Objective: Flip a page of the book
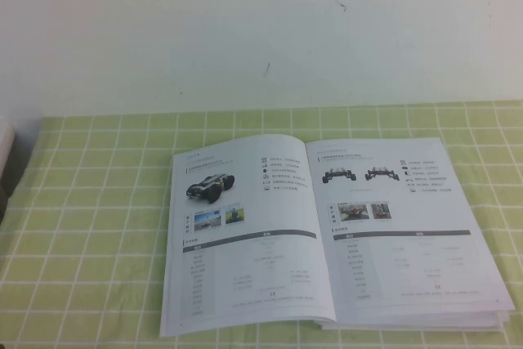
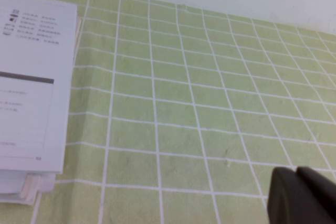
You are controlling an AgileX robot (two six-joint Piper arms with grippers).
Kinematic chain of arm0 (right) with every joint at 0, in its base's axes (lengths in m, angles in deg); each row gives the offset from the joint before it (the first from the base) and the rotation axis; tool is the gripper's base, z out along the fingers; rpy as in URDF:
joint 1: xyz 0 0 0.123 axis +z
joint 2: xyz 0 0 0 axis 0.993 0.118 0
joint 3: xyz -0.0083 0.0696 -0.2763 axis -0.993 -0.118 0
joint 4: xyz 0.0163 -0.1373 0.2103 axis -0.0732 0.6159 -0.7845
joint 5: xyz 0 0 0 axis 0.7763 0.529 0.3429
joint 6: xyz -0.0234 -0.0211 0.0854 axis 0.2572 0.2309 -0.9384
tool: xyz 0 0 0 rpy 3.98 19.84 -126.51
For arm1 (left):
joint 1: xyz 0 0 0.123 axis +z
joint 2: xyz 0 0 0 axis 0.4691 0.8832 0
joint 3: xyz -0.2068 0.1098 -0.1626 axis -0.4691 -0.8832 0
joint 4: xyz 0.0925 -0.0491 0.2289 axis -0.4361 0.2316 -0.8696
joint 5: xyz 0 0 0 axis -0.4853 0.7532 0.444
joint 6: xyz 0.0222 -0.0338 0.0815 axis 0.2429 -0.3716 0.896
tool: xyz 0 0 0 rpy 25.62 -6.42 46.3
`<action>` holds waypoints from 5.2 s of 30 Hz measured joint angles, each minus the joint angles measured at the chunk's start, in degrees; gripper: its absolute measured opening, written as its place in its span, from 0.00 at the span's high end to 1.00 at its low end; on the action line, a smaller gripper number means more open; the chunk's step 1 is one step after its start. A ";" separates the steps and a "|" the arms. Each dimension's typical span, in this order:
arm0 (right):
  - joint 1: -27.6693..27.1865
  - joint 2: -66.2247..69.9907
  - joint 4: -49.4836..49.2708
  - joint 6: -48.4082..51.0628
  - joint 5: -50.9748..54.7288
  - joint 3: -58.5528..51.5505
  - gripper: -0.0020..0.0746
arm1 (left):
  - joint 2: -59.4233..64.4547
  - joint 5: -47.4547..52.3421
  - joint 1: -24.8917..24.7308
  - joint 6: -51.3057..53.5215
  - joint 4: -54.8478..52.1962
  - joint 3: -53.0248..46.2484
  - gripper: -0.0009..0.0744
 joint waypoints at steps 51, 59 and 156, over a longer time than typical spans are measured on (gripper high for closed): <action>0.00 0.00 1.40 0.11 0.00 0.00 0.98 | 0.00 0.00 0.00 -0.11 0.00 0.00 0.99; 0.00 0.00 -3.73 0.11 0.00 0.00 0.98 | 0.00 0.00 0.00 -0.25 0.16 0.00 0.99; 9.49 80.66 -37.26 43.23 21.04 51.34 0.64 | 102.36 -3.88 -27.96 71.52 65.44 55.31 0.99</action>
